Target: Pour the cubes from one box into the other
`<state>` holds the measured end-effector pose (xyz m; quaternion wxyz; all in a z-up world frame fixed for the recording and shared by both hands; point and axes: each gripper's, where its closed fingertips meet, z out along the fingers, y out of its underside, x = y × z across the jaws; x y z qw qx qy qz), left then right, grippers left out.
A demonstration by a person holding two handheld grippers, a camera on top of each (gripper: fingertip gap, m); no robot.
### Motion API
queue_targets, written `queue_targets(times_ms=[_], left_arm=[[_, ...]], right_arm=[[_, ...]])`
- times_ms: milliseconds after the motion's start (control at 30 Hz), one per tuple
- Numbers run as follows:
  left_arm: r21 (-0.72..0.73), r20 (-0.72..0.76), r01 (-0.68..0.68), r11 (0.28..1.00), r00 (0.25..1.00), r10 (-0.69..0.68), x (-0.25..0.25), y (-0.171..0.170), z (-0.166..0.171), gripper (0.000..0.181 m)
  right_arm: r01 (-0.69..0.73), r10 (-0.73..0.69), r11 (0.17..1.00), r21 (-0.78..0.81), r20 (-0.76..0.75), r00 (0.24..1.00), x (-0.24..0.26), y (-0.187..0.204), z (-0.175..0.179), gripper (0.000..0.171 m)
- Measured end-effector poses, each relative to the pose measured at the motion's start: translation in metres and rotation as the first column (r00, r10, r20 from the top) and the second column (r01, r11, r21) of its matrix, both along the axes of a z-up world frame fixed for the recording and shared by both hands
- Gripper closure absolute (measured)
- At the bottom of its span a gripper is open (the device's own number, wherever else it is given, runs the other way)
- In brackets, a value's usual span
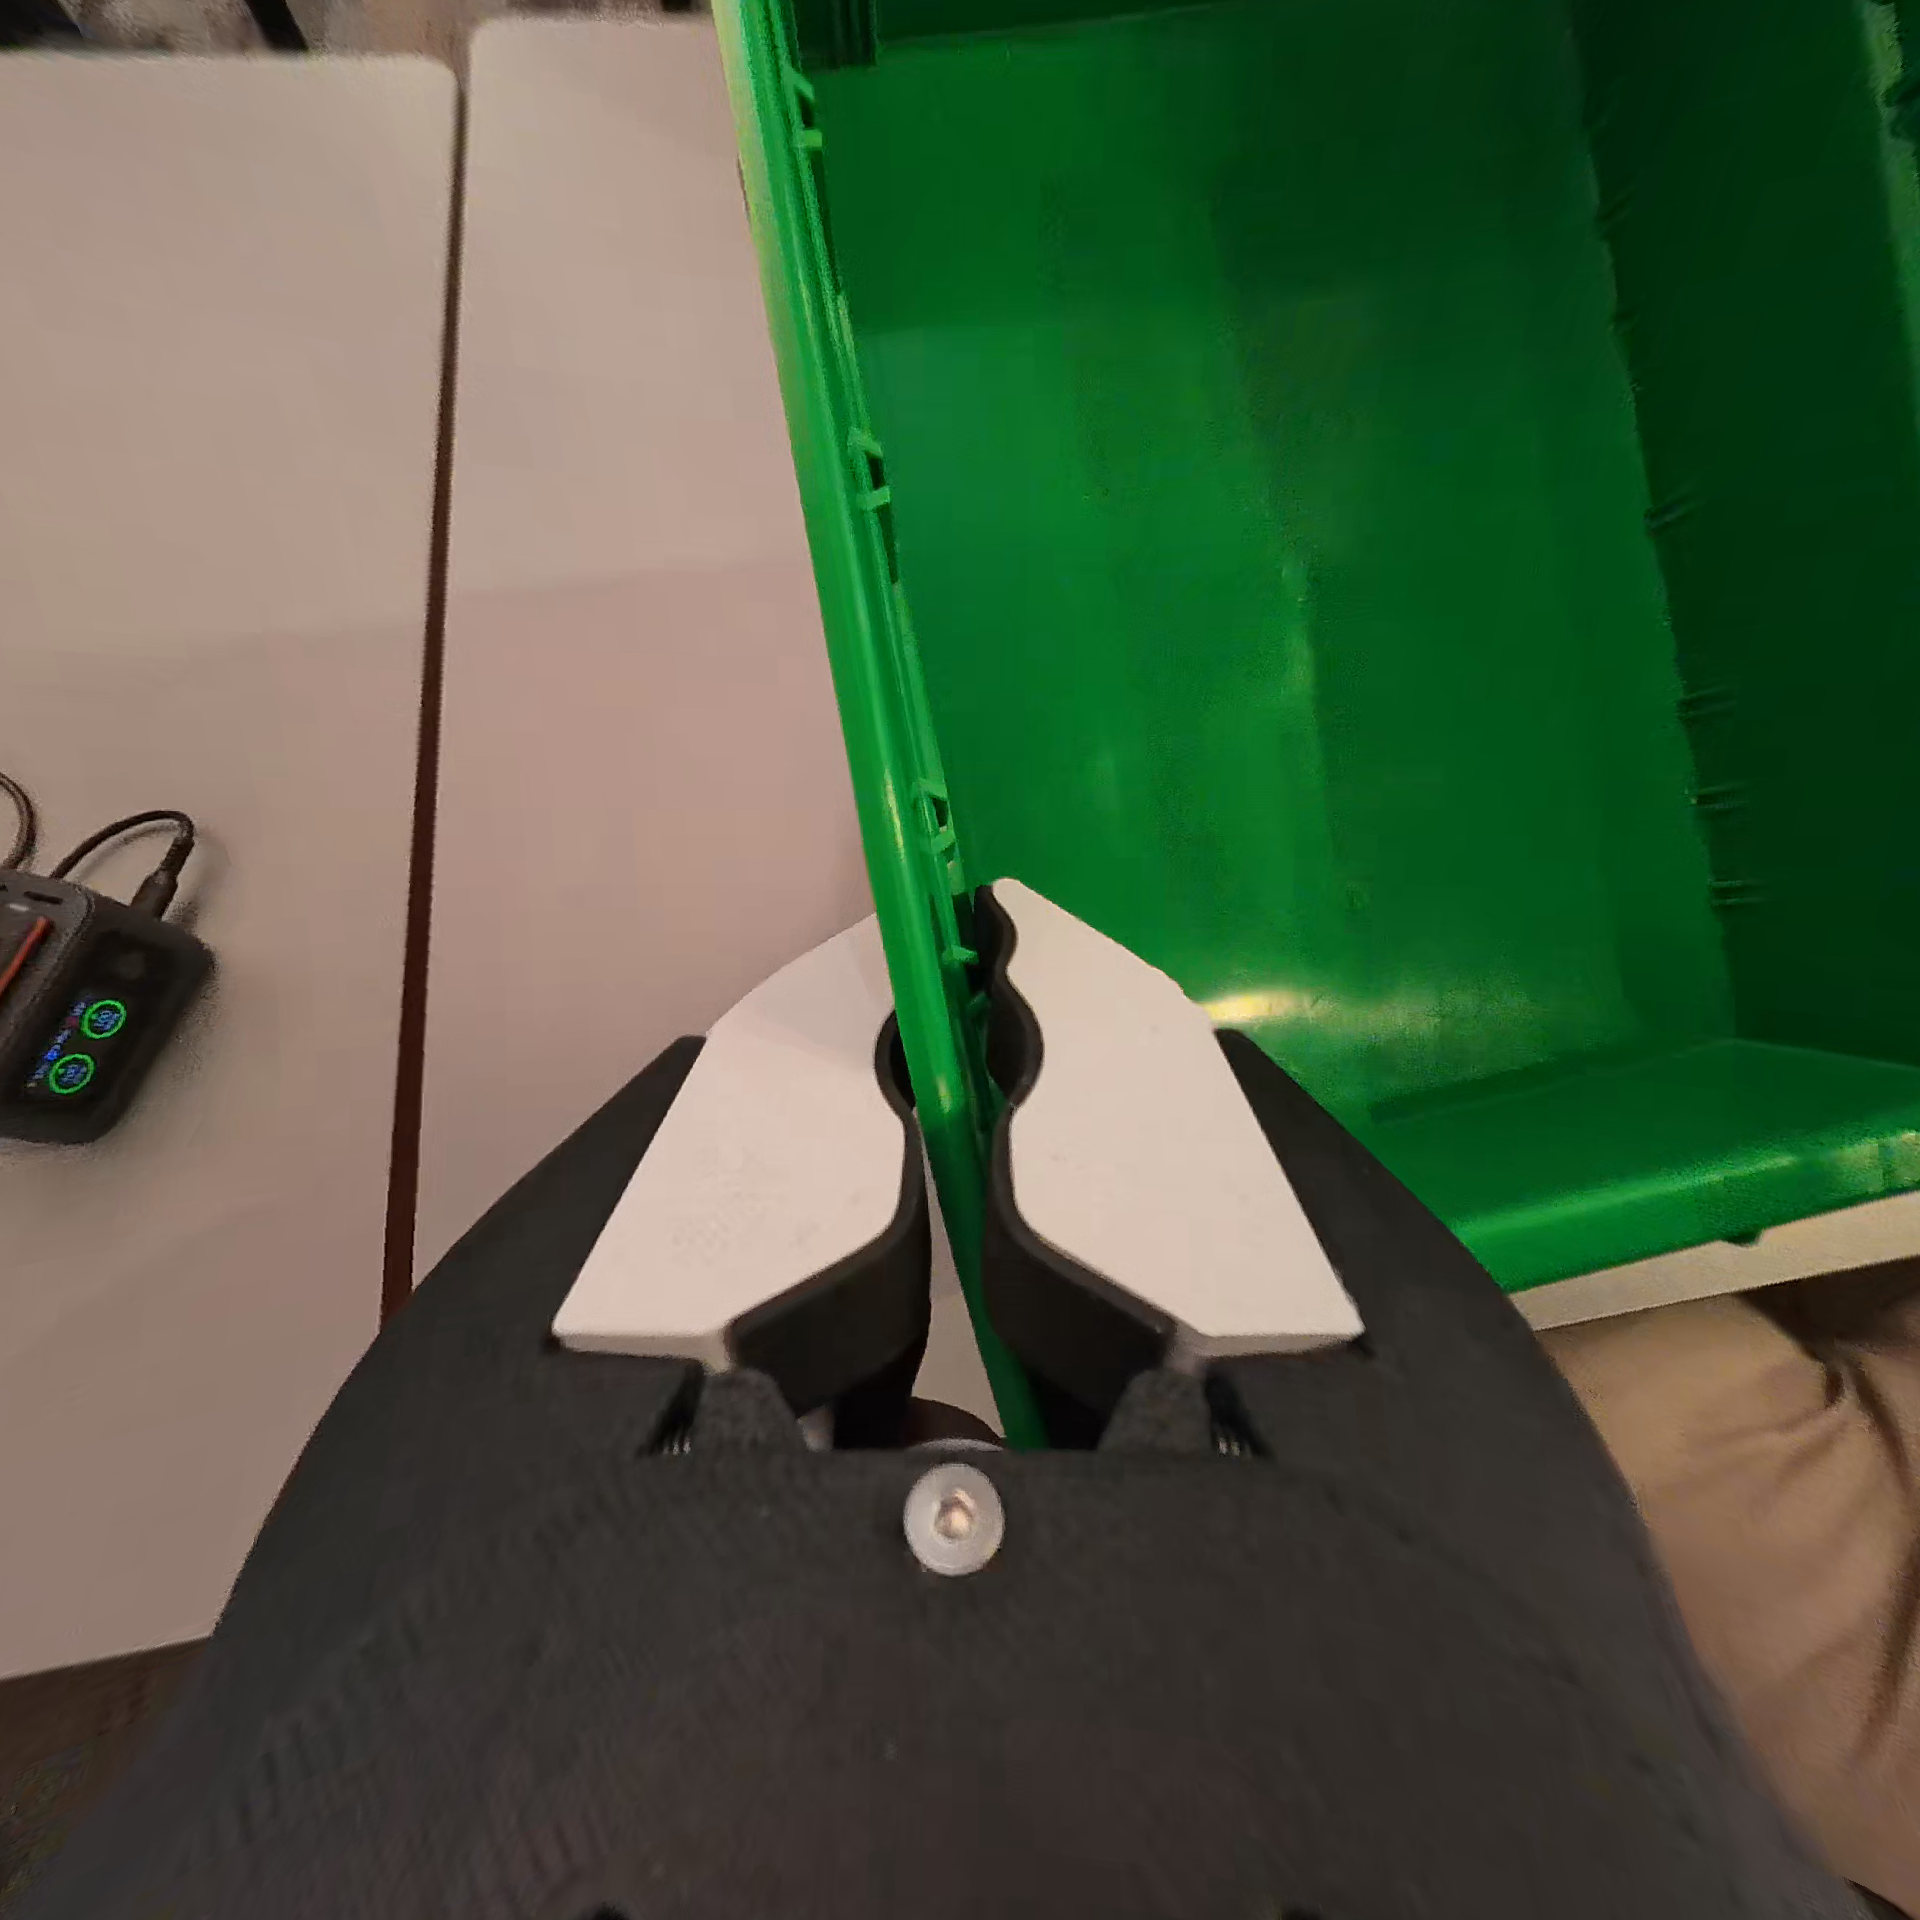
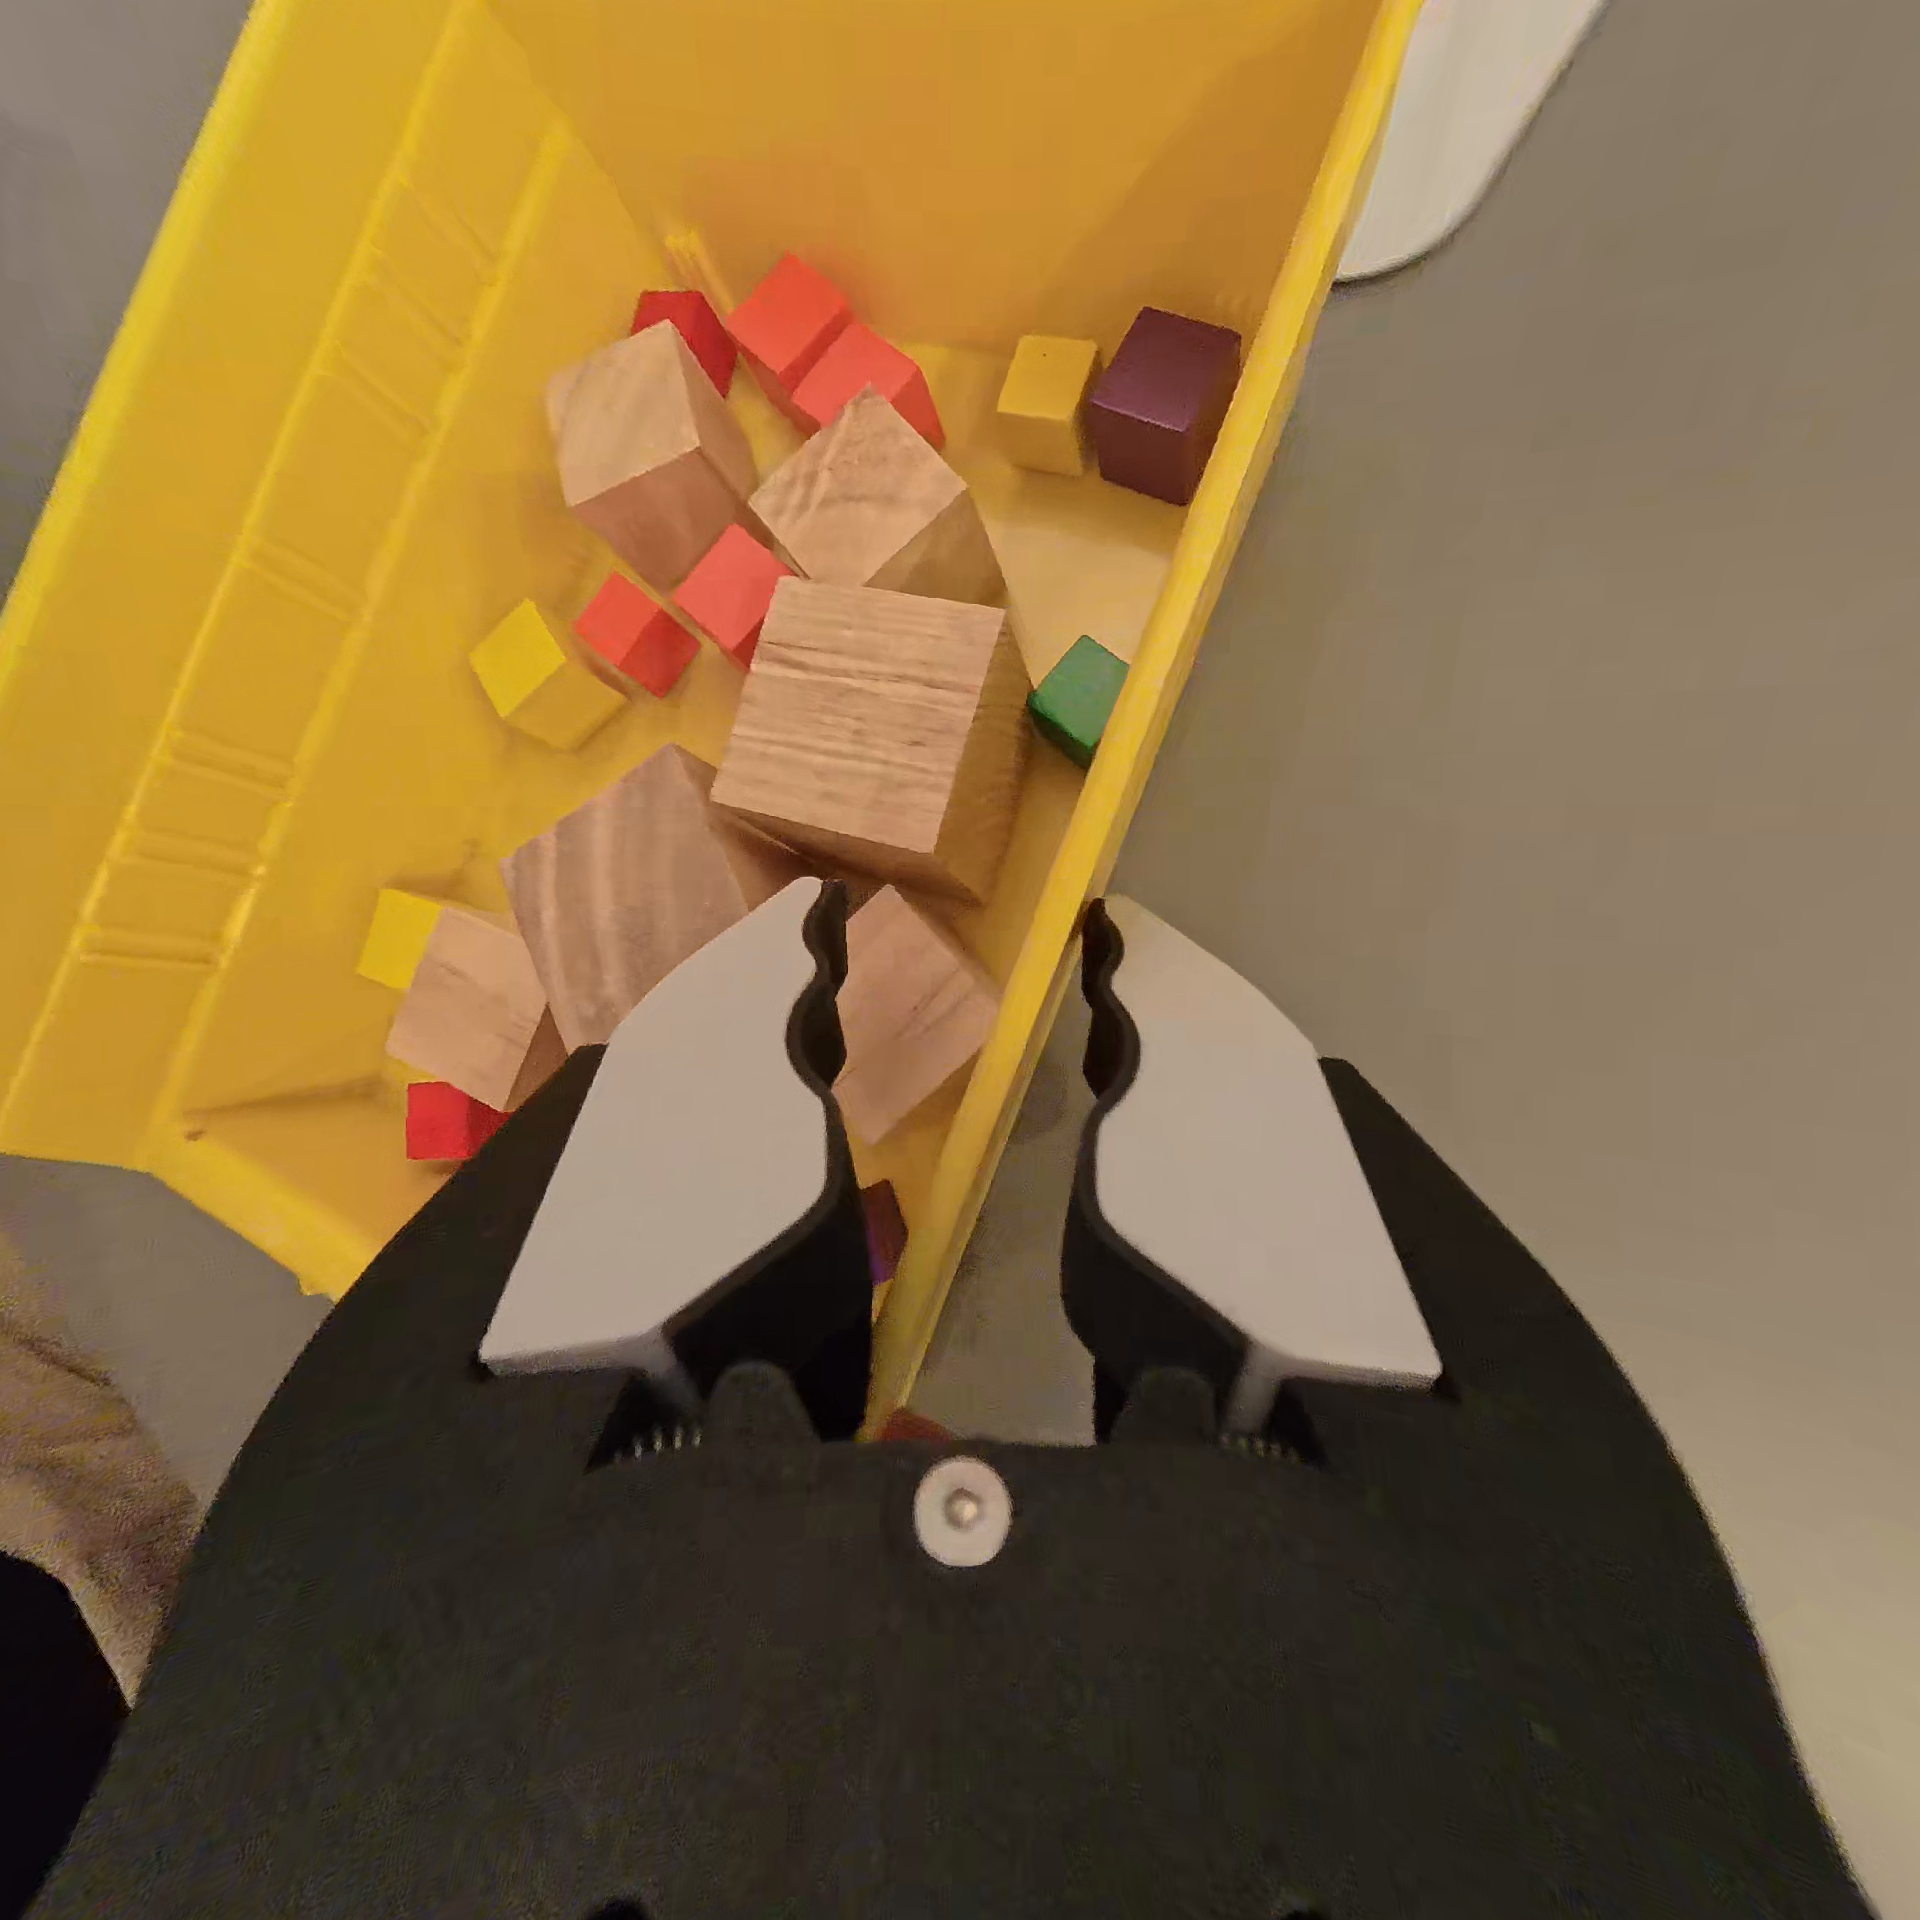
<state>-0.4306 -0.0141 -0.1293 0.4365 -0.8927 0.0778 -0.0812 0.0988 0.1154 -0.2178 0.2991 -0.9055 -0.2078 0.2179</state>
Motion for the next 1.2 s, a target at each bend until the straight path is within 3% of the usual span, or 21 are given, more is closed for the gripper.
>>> queue_targets(times_ms=[200, 333, 500, 700, 867, 967, 1067, 1200], left_arm=[[0.097, 0.064, 0.046, 0.994, 0.997, -0.053, 0.022, -0.008, 0.060, 0.177], [0.111, 0.063, 0.125, 0.986, 0.989, -0.132, 0.065, 0.001, 0.084, 0.176], [0.092, 0.132, 0.265, 0.960, 0.952, -0.275, 0.169, 0.020, 0.093, 0.176], [0.059, 0.282, 0.467, 0.882, 0.840, -0.463, 0.351, 0.033, 0.073, 0.176], [0.103, 0.321, 0.582, 0.807, 0.748, -0.581, 0.484, 0.021, 0.049, 0.176], [0.063, 0.336, 0.589, 0.805, 0.747, -0.573, 0.531, 0.027, 0.019, 0.176], [-0.013, 0.361, 0.569, 0.822, 0.770, -0.526, 0.560, 0.037, -0.021, 0.176], [-0.125, 0.344, 0.523, 0.843, 0.820, -0.458, 0.575, 0.051, -0.067, 0.176]], right_arm=[[-0.194, 0.177, 0.980, -0.035, -0.279, 0.944, -0.131, -0.014, 0.015, 0.102], [-0.237, 0.234, 0.971, 0.030, -0.325, 0.916, -0.134, -0.019, 0.041, 0.110], [-0.134, 0.155, 0.988, 0.082, -0.381, 0.912, -0.053, -0.026, 0.079, 0.117], [0.094, -0.008, 0.978, 0.184, -0.423, 0.906, 0.089, -0.048, 0.135, 0.114], [0.307, -0.127, 0.907, 0.287, -0.511, 0.850, 0.202, -0.078, 0.186, 0.129], [0.442, -0.240, 0.838, 0.322, -0.509, 0.826, 0.262, -0.092, 0.196, 0.129], [0.473, -0.254, 0.813, 0.340, -0.524, 0.813, 0.280, -0.105, 0.197, 0.116], [0.395, -0.197, 0.858, 0.328, -0.500, 0.843, 0.243, -0.112, 0.170, 0.099]])
